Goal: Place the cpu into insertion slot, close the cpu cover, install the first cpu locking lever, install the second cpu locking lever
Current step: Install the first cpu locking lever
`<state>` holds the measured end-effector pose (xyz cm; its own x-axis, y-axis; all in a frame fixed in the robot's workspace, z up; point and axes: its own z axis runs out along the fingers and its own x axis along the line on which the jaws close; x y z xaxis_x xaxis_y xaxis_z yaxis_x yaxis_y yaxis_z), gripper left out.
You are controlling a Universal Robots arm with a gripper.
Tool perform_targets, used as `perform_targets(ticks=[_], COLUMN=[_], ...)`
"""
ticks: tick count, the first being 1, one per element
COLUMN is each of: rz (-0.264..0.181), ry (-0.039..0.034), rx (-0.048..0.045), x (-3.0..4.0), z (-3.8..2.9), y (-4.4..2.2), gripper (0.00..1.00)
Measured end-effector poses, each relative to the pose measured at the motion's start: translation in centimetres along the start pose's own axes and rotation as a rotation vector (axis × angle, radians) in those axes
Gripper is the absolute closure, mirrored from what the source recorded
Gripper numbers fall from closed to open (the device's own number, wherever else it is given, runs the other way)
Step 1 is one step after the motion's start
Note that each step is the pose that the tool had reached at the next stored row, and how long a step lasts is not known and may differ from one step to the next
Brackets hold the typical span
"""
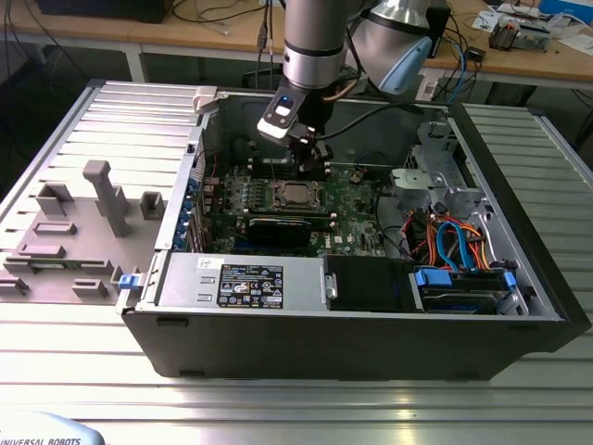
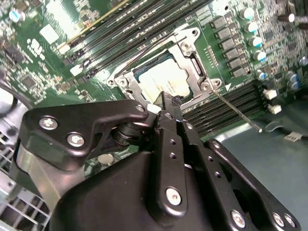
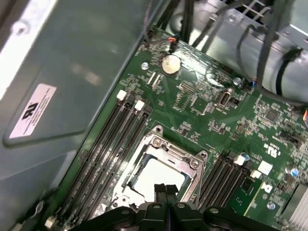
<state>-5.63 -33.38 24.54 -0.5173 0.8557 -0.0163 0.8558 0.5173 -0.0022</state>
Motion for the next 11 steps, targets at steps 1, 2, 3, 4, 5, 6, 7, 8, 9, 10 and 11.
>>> perform_targets(ticks=[1,2,3,4,5,6,7,8,9,10,11], rz=[-0.026,-0.032,-0.033,-0.033,-0.033,-0.033,-0.033,-0.033,-0.033,-0.035,-0.042], ry=[-0.0001,-0.0002,-0.0001,-0.0001,-0.0001,-0.0001,-0.0001,-0.0001,-0.0001,0.0000,0.0001], rx=[-0.0004,-0.0004,-0.0004,-0.0005,-0.0006,-0.0005,-0.0006,-0.0005,-0.0004,-0.0003,-0.0002], x=[0.00,0.01,0.04,0.09,0.15,0.27,0.33,0.35,0.36,0.35,0.35], z=[0.00,0.00,-0.01,0.00,0.00,-0.01,0.00,0.00,-0.01,-0.01,-0.01], y=[0.00,-0.02,-0.06,-0.16,-0.25,-0.45,-0.54,-0.57,-0.58,-0.59,-0.59], gripper=[0.89,0.89,0.89,0.89,0.89,0.89,0.89,0.89,0.89,0.89,0.89])
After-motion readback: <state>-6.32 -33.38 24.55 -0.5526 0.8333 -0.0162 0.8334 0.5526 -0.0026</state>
